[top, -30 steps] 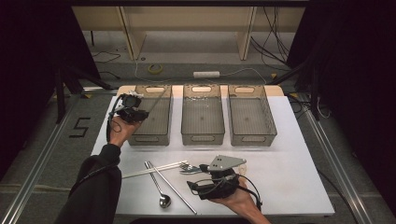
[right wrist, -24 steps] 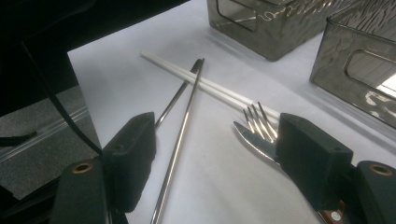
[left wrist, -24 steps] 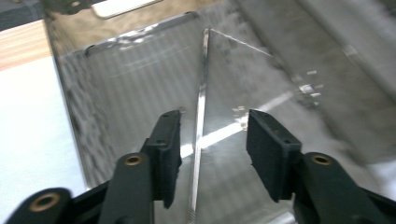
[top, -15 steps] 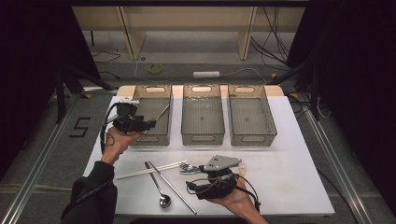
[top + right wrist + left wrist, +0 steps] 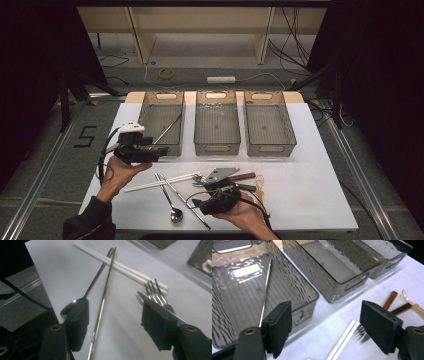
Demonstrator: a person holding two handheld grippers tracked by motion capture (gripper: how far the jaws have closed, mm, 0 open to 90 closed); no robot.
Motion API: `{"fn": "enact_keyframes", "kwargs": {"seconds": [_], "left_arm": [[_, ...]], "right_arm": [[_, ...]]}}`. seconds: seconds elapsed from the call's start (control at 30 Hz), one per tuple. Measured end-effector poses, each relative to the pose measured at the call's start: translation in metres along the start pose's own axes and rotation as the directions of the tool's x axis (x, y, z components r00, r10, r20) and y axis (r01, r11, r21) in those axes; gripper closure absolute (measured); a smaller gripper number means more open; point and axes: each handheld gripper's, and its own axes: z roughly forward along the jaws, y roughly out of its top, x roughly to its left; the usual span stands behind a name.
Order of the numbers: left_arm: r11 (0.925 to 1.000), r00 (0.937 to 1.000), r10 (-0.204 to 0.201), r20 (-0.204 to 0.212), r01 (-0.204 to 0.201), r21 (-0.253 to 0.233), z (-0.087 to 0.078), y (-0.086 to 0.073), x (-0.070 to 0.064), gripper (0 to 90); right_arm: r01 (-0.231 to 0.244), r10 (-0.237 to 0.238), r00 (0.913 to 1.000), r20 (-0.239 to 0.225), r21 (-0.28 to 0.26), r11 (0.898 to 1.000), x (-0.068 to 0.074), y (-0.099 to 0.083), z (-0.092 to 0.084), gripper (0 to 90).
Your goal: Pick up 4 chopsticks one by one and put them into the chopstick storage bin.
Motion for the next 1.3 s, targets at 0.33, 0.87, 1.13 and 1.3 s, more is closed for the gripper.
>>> {"fn": "enact_keyframes", "kwargs": {"seconds": [0.33,0.87,1.13,1.3], "left_arm": [[0.9991,0.9994,0.021,0.027,-0.020,-0.038,-0.007,-0.033,-0.010,22.8],[0.9972,0.9967,0.045,0.068,-0.040,-0.063,-0.011,-0.059,-0.025,20.8],[0.9964,0.9965,0.040,0.073,-0.034,-0.077,-0.014,-0.062,-0.029,20.5],[0.9963,0.9970,0.035,0.070,-0.029,-0.081,-0.015,-0.064,-0.029,20.3]], "right_arm": [[0.038,-0.039,0.9992,0.004,0.095,0.995,0.015,0.004,0.030,53.6],[0.047,-0.047,0.9989,-0.005,0.152,0.987,0.015,-0.001,0.045,67.4],[0.061,-0.060,0.9982,-0.008,0.166,0.984,0.016,-0.001,0.051,72.9],[0.067,-0.067,0.9977,-0.006,0.177,0.982,0.017,-0.002,0.054,76.3]]}}
